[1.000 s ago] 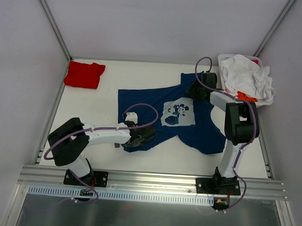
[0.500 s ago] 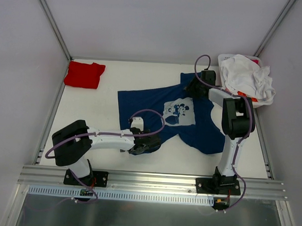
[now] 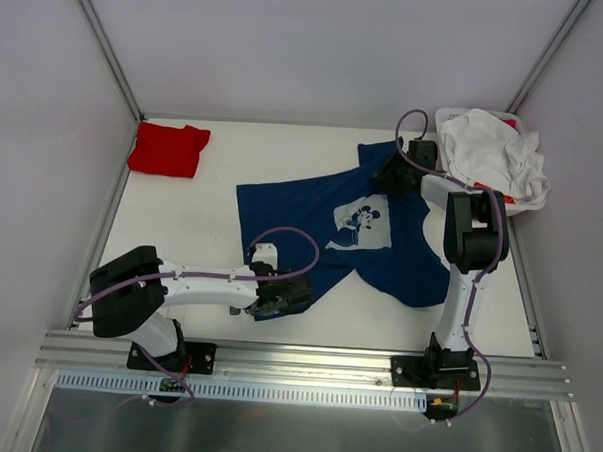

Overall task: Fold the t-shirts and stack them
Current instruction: Flatten the tshirt out

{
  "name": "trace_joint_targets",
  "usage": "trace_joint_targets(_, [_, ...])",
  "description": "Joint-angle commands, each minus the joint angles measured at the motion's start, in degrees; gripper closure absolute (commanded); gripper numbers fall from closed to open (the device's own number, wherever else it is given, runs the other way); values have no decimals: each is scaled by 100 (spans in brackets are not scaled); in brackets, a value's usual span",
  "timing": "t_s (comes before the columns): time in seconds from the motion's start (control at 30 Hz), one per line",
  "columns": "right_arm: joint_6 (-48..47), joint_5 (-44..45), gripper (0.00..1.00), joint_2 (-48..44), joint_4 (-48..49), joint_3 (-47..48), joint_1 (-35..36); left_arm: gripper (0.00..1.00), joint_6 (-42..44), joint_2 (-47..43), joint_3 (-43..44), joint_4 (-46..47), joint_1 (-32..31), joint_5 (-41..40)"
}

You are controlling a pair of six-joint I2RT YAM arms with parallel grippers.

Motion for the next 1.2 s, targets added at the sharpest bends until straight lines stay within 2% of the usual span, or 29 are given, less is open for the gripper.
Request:
trace_joint_targets(0.0, [18, 165, 48, 348, -235, 267, -287, 3, -189, -211, -213, -571, -116, 180])
trace_joint_targets(0.17, [36, 323, 48, 471, -542, 698, -340, 3, -391, -299, -362, -676, -248, 259])
trace_joint_targets(0.47, [106, 173, 48, 1192, -1228, 2050, -542, 3, -743, -458, -556, -975, -512, 338])
trace_joint_targets(0.63, [80, 51, 48, 1351, -1351, 2386, -542, 2, -813, -501, -538, -1107, -530, 312])
trace_joint_targets(0.87, [-210, -160, 48, 535, -1149, 1746, -445, 1, -805, -590, -109, -1344, -530, -30])
trace_joint_targets(1.17, [-596, -609, 48, -1521, -947, 498, -305, 1, -647, -976, 832, -1916, -460, -1357])
